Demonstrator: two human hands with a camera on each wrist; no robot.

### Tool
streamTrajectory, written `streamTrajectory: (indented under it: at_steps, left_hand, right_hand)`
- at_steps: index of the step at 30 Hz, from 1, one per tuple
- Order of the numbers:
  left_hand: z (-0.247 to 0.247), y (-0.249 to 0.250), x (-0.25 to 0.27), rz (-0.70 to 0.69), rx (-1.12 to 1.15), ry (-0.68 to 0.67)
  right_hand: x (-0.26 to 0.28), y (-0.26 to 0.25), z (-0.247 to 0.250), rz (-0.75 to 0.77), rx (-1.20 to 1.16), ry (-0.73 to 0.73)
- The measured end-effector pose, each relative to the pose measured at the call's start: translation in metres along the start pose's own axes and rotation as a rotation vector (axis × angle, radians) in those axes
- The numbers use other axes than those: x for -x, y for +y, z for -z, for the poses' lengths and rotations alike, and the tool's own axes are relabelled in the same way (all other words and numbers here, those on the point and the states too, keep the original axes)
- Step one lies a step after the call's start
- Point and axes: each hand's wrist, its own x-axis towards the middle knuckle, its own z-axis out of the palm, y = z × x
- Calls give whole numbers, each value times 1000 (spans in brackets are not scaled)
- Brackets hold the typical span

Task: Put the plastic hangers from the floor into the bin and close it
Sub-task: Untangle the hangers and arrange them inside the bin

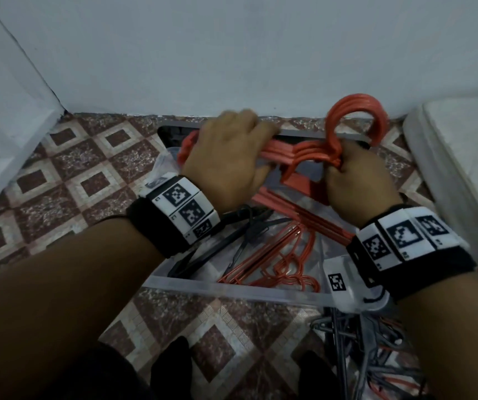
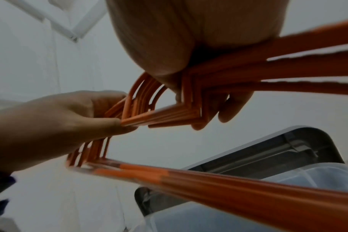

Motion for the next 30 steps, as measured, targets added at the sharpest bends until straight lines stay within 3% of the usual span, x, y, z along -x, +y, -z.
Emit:
streamTrajectory:
  at_steps: [3,4,5,6,8,10,14,19,22,24,28,30]
  left_hand:
    - [8,3,4,-39,94,387]
    - [6,4,6,1,174,449]
    - [5,7,7,80,287,413]
    - [3,10,8,196,428,281]
    - [-5,17,5,395,697,-107]
    - [-13,22,1,433,828,-326]
    - [-21,22,-5,475,757,-244]
    - [-29,21,-11,675,1104,-137]
    - [-37,19,-13,645,913,-81]
    - [-41,14,-11,621,754,-35]
    - [-40,-2,-8,570,574,70]
    - [-37,-10,-6,515,498,96]
  right_hand:
    - [-8,10,10,-203,-156,161]
    - [-9,10,14,-288,-260,220]
    - [-12,11,16,-372,-352,282]
    - [-12,10,17,-434,-418,328]
    - [-9,4,12,-483,-463,351]
    - [-2,-10,-2,-468,-515,353]
    - [7,-32,-31,-433,-693,332]
    - [1,-26,-41,-466,-789,238]
    - [9,-36,-48,-495,-825,222]
    - [13,-39,-49,-500,-791,64]
    - [23,-38,-37,-319,-568,-540]
    - [28,-35,-26,-284,-506,-726]
